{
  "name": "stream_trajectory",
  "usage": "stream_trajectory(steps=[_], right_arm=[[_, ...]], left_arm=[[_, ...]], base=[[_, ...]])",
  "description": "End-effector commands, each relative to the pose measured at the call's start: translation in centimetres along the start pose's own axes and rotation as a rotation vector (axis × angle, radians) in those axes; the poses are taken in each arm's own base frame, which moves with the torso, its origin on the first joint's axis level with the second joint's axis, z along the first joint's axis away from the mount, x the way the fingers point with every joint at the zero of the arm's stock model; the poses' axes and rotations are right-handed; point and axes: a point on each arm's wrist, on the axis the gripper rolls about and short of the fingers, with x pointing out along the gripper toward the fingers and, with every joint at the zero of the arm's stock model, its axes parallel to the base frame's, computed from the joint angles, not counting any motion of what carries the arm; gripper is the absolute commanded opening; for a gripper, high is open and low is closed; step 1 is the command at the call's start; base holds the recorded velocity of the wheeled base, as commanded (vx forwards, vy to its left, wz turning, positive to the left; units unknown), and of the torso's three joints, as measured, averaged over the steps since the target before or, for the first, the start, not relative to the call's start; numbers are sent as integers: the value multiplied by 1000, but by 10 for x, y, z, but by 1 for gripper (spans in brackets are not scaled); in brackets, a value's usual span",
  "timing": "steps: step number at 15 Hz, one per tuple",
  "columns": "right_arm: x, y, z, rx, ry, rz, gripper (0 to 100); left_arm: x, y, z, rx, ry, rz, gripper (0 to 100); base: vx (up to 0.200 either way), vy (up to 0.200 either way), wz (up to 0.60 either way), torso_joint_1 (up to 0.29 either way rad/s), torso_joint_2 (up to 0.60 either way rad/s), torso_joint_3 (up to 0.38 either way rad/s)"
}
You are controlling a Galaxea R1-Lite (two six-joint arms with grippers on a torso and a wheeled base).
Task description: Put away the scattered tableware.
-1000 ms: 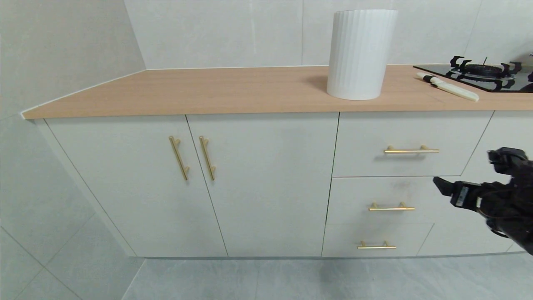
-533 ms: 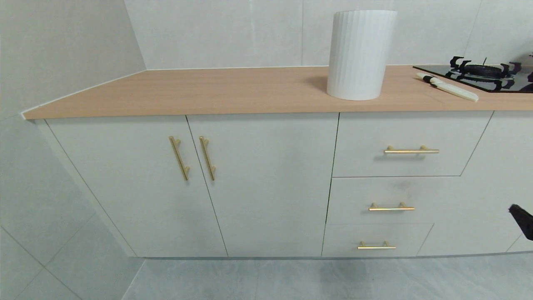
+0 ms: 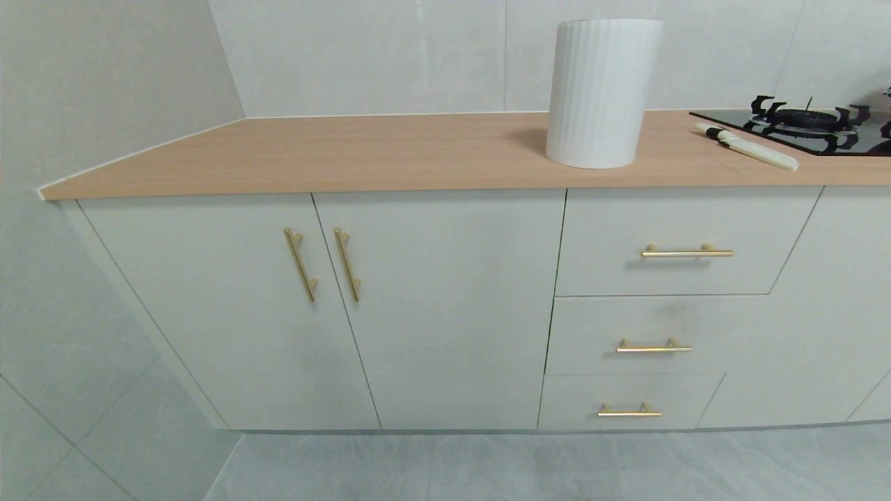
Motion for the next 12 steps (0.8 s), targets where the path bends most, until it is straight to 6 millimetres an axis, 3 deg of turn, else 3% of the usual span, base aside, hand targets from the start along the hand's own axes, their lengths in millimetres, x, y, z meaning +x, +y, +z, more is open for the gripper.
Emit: stream_trajectory(steps=[1,6,12], right_arm=[[-28,-4,-13,-19,-112,73,100],[-39,-6,-48,-117,27,194,100],[-40,-6,-53,-55,78,229,100]], left_arm=[[0,0,0,0,1,1,100],[0,0,0,0,1,1,100],[0,0,0,-2,-1,1,100]], base=[[0,0,0,0,0,0],[0,0,0,0,0,0],[0,0,0,0,0,0]])
